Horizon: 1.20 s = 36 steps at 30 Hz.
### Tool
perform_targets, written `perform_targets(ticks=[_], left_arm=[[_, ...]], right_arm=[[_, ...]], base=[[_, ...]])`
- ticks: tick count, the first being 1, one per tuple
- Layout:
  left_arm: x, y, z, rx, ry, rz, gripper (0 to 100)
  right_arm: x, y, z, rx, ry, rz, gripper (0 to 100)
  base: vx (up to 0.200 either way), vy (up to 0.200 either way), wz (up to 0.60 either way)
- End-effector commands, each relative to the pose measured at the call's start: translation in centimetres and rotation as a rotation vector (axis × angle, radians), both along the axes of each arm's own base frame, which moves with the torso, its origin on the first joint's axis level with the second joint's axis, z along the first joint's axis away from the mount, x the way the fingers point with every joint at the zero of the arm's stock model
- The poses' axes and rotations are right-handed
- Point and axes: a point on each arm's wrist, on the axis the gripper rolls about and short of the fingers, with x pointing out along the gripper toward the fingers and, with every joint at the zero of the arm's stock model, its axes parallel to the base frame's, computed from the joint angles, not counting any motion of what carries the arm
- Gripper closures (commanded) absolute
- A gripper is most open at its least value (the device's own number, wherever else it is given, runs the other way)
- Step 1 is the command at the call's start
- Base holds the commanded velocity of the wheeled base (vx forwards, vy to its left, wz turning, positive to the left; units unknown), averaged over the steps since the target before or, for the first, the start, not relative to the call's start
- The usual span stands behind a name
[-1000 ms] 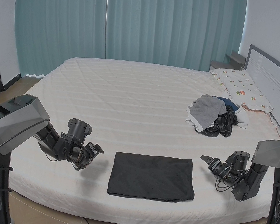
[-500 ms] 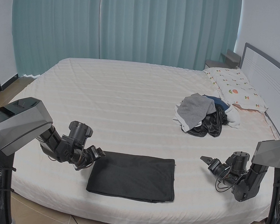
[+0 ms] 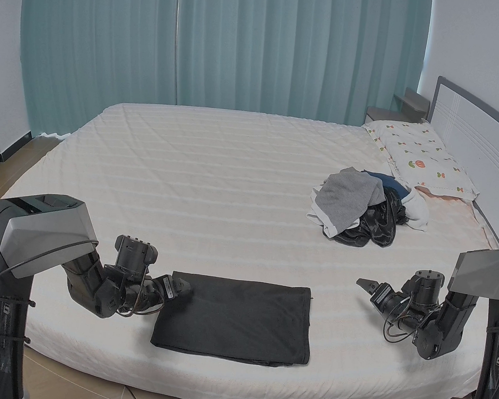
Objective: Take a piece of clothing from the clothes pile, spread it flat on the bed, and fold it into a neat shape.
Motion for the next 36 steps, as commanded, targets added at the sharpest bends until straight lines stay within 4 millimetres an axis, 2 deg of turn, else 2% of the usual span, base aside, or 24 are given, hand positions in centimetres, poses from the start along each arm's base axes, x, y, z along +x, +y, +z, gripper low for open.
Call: perform_targets(ticks=[1, 16, 24, 32, 33, 36], left_arm=[[-0.9, -0.1, -1.1, 0.012, 0.038, -0.011, 0], [-1.1, -0.5, -1.1, 0.000, 0.021, -0.024, 0], [-2.2, -0.4, -1.1, -0.049, -0.035, -0.049, 0], [-2.4, -0.4, -1.3, -0.051, -0.027, -0.057, 0], [-2.4, -0.4, -1.3, -0.052, -0.028, -0.057, 100], [-2.3, -0.4, -1.1, -0.059, -0.040, -0.060, 100]], right_arm=[[0.0, 0.0, 0.0, 0.001, -0.001, 0.001, 0], [0.0, 0.2, 0.1, 0.001, -0.003, 0.007, 0], [0.0, 0.2, 0.1, 0.001, -0.004, 0.007, 0], [0.0, 0.2, 0.1, 0.001, -0.004, 0.007, 0], [0.0, 0.2, 0.1, 0.001, -0.004, 0.007, 0], [0.0, 0.2, 0.1, 0.001, -0.004, 0.007, 0]], base=[[0.000, 0.000, 0.00], [0.000, 0.000, 0.00], [0.000, 0.000, 0.00], [0.000, 0.000, 0.00], [0.000, 0.000, 0.00], [0.000, 0.000, 0.00]])
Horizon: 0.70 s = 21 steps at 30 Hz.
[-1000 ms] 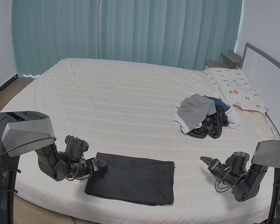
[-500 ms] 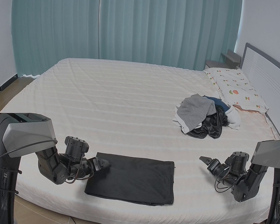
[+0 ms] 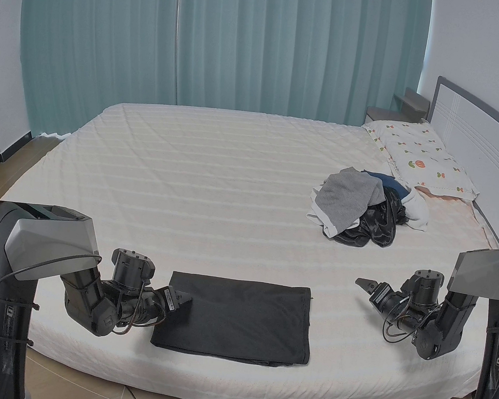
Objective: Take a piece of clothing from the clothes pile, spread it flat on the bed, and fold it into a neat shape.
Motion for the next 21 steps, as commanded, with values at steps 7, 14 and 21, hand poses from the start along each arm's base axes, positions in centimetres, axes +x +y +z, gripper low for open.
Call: perform_targets(ticks=[7, 14, 21], left_arm=[[-0.4, 0.1, -0.1, -0.017, 0.014, 0.016, 100], [-0.5, 0.2, 0.8, -0.012, -0.007, 0.026, 100], [-0.6, 0.2, 1.0, -0.001, -0.013, 0.030, 100]], right_arm=[[0.0, 0.0, 0.0, 0.000, 0.002, 0.001, 0], [-0.1, 0.0, 0.0, -0.001, 0.003, -0.001, 0], [-0.2, 0.0, -0.1, -0.003, 0.009, 0.000, 0]], base=[[0.000, 0.000, 0.00], [0.000, 0.000, 0.00], [0.000, 0.000, 0.00]])
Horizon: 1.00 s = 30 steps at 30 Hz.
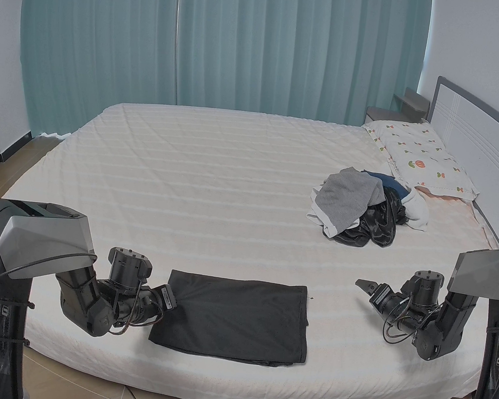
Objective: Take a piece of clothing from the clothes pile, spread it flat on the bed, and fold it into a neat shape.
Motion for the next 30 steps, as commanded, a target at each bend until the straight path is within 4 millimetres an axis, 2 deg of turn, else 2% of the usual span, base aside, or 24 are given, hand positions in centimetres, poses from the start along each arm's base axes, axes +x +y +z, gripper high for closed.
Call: perform_targets(ticks=[1, 7, 30], left_arm=[[-0.03, -0.06, 0.21, 0.007, -0.005, 0.004, 100], [-0.03, -0.12, 0.21, 0.020, -0.007, 0.024, 100], [0.08, 0.37, 0.31, 0.015, -0.010, 0.043, 100]], right_arm=[[-0.03, 0.02, -0.02, -0.001, 0.002, 0.001, 0], [-0.02, 0.02, -0.01, -0.001, 0.000, 0.001, 0], [-0.05, 0.02, -0.03, 0.000, 0.002, 0.000, 0]], base=[[0.000, 0.000, 0.00], [0.000, 0.000, 0.00], [0.000, 0.200, 0.00]])
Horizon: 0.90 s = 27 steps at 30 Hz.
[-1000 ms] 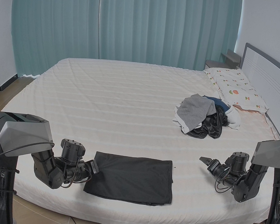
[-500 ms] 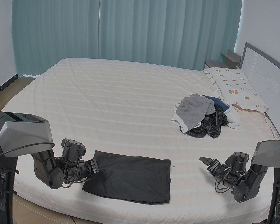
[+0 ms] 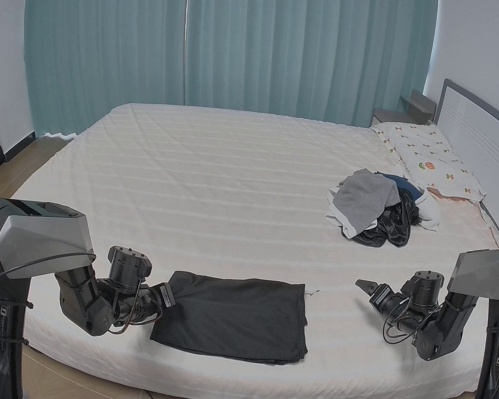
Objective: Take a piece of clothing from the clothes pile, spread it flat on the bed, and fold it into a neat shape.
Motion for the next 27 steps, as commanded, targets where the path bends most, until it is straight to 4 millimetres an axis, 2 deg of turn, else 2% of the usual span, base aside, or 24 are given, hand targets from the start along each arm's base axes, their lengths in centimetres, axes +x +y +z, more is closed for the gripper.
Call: perform_targets(ticks=[1, 27], left_arm=[[0.02, 0.14, 0.01, -0.001, 0.000, 0.006, 100], [-0.64, 0.89, -0.62, 0.013, 0.036, 0.020, 100]], right_arm=[[0.00, 0.01, 0.00, 0.001, 0.000, 0.000, 0], [-0.14, -0.01, -0.07, -0.002, 0.006, -0.001, 0]], base=[[0.000, 0.200, 0.00], [0.000, 0.200, 0.00]])
